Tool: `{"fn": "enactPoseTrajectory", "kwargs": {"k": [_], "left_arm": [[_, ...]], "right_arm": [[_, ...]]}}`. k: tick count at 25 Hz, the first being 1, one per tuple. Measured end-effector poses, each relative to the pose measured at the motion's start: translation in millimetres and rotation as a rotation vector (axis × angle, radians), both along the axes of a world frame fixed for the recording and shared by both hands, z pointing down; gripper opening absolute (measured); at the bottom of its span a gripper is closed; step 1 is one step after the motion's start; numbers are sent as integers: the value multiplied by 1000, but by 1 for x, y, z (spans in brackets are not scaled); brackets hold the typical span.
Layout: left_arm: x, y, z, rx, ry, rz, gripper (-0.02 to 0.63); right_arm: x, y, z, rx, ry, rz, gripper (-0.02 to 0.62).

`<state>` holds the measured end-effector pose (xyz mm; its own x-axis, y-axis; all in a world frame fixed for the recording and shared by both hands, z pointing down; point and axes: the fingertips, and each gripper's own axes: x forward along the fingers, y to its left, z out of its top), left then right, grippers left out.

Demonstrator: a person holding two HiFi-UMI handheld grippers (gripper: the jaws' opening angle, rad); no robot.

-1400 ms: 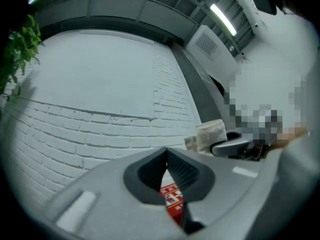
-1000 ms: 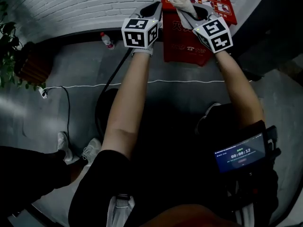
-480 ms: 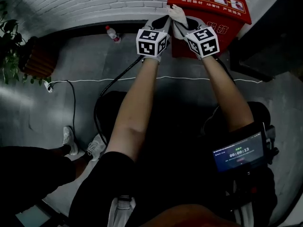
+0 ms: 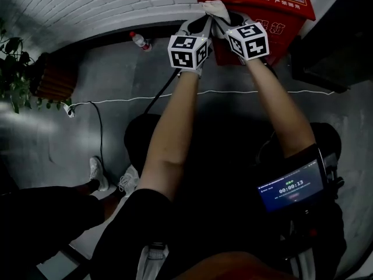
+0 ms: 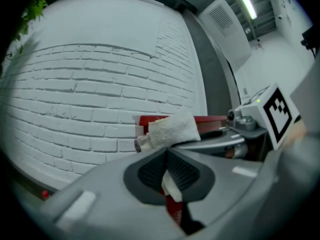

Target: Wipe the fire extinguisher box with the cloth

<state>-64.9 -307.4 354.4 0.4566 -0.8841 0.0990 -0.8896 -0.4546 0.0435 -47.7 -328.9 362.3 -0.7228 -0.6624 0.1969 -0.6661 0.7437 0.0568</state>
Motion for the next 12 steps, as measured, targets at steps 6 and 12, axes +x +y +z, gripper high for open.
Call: {"fn": "enactPoseTrajectory", "kwargs": {"k": [6,12], "left_arm": [[20,-8,-10,27,34,7,2],[61,-12,-15,45,60,51,2]], "right_arm": [[30,-12,-4,26,-25,62,111],[76,-14,-8,69,-19,140,121]]}}
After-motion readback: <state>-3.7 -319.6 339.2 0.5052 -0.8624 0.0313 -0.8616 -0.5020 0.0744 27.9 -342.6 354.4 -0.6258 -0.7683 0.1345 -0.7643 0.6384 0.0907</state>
